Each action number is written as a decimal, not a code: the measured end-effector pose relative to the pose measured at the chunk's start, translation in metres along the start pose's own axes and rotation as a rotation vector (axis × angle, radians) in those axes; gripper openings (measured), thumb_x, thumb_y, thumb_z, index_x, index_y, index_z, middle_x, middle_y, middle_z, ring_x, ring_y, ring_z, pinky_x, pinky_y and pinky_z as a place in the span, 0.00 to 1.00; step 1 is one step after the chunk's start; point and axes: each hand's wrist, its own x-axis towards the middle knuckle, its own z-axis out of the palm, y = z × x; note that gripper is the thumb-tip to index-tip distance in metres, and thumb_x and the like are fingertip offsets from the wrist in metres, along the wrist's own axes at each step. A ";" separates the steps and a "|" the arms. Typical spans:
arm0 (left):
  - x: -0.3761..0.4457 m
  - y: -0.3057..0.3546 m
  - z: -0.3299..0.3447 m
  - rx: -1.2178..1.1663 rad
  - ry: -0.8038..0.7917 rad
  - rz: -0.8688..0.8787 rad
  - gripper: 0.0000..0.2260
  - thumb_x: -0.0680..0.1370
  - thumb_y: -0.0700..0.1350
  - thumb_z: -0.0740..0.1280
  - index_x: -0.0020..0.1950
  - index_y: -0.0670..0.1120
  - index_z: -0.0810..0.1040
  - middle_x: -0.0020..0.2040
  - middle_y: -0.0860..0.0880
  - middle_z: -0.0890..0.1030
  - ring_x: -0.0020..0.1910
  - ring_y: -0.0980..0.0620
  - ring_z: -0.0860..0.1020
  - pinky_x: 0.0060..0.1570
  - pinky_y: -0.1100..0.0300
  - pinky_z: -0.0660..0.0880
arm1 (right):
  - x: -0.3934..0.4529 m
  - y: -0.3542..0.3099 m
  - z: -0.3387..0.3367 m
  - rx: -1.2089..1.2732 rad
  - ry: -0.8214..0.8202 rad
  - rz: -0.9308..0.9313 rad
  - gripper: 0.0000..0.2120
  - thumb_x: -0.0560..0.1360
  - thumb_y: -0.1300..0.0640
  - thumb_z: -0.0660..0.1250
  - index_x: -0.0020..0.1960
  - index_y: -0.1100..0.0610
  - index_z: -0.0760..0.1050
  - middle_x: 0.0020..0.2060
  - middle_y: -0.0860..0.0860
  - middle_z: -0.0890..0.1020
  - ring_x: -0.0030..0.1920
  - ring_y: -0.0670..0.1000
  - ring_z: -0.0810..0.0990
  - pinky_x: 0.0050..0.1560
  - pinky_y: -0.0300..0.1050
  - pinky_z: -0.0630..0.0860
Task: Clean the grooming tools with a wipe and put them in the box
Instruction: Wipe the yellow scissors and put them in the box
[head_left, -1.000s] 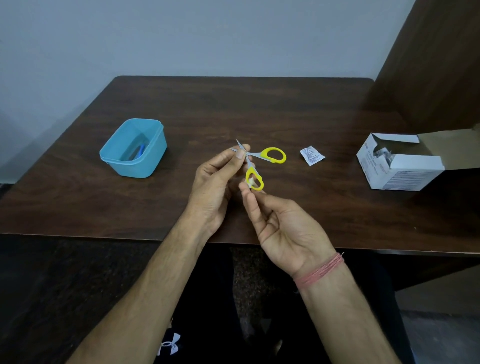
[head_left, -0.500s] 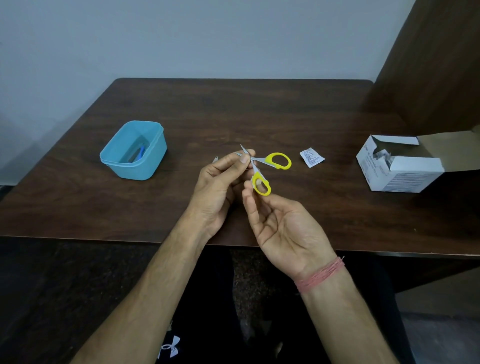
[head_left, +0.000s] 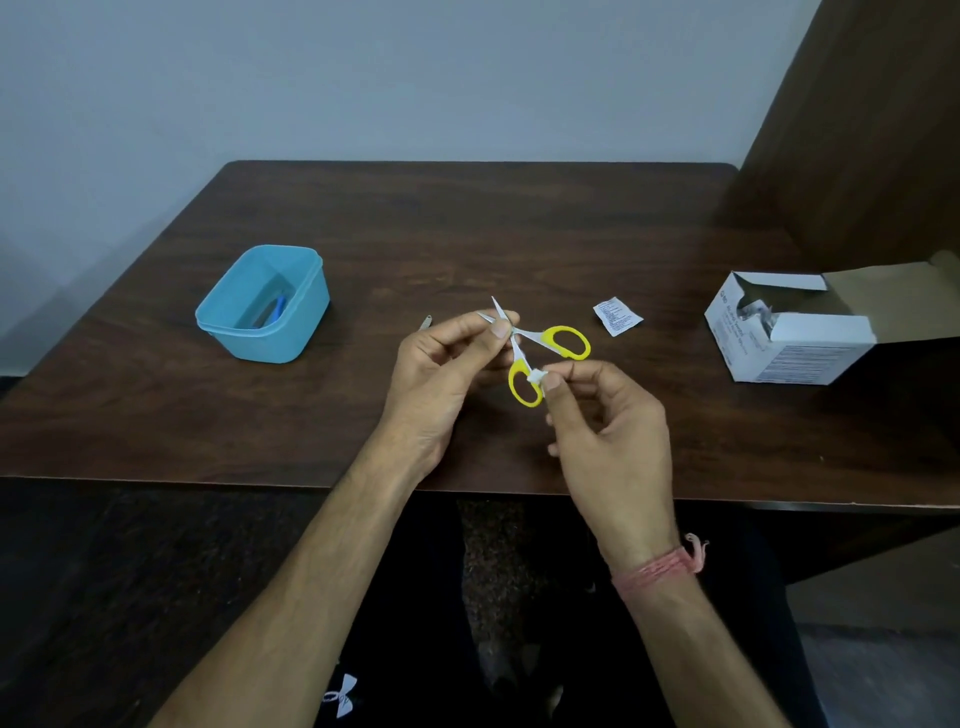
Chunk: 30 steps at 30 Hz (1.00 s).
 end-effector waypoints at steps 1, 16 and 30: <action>0.000 -0.001 0.000 0.007 -0.004 0.007 0.06 0.85 0.39 0.72 0.59 0.40 0.88 0.43 0.48 0.85 0.44 0.53 0.83 0.50 0.59 0.83 | -0.001 0.001 0.000 -0.074 0.016 -0.063 0.05 0.83 0.56 0.75 0.50 0.48 0.86 0.43 0.40 0.89 0.42 0.43 0.86 0.46 0.44 0.84; -0.004 -0.002 0.002 0.075 -0.037 -0.004 0.09 0.84 0.40 0.75 0.60 0.37 0.89 0.51 0.41 0.89 0.47 0.49 0.86 0.42 0.57 0.86 | 0.019 0.006 0.015 -0.634 0.191 -0.583 0.02 0.82 0.53 0.75 0.54 0.49 0.86 0.46 0.45 0.85 0.37 0.51 0.82 0.37 0.51 0.80; -0.002 0.000 -0.001 0.077 -0.052 -0.016 0.08 0.85 0.40 0.72 0.58 0.37 0.88 0.55 0.40 0.89 0.47 0.51 0.87 0.41 0.58 0.86 | 0.016 0.014 0.003 -0.633 0.193 -0.567 0.03 0.78 0.56 0.78 0.51 0.50 0.86 0.44 0.44 0.84 0.37 0.43 0.72 0.36 0.48 0.79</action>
